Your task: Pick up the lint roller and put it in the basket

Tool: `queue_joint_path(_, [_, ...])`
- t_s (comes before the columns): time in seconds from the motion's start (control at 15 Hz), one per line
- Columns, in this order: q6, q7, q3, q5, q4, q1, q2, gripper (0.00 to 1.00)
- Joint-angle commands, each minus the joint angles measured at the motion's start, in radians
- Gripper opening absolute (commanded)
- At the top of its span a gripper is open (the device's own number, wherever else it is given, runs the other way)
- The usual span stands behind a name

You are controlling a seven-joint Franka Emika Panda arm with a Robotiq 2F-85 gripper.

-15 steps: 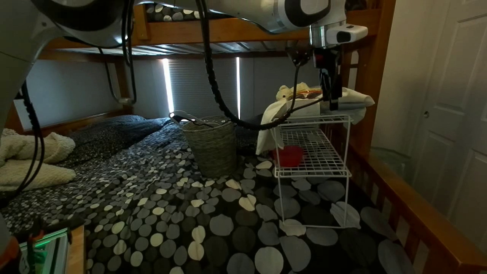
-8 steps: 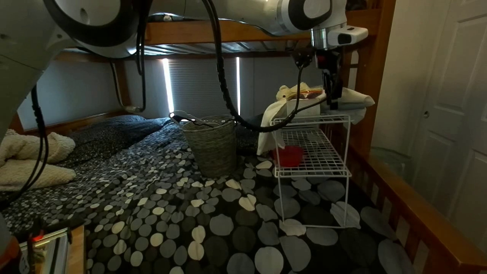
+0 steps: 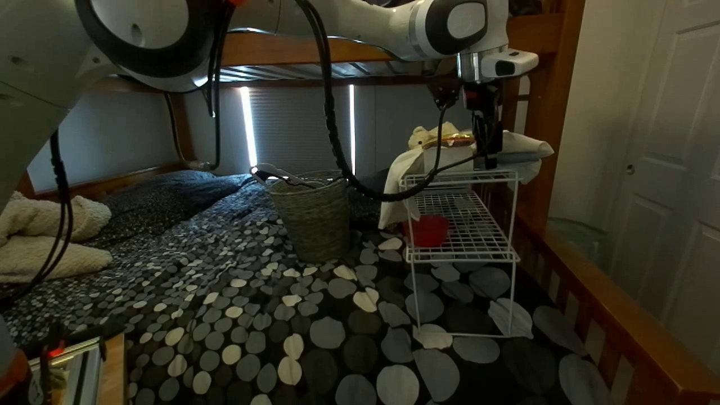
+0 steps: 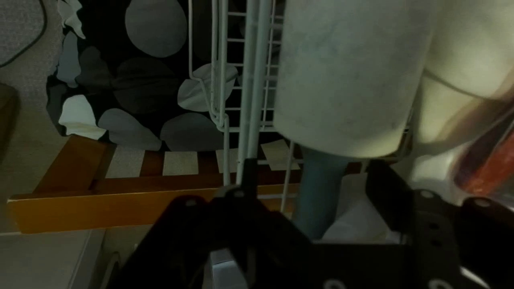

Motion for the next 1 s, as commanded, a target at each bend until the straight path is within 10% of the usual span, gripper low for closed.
queue_joint_path(0.0, [-0.029,0.018,-0.005,-0.002,0.018,-0.002,0.019,0.41])
queue_joint_path(0.33, [-0.029,0.02,-0.003,0.005,0.0,0.004,-0.027,0.04])
queue_joint_path(0.93, [-0.118,-0.018,-0.044,-0.109,-0.165,0.03,-0.311,0.07])
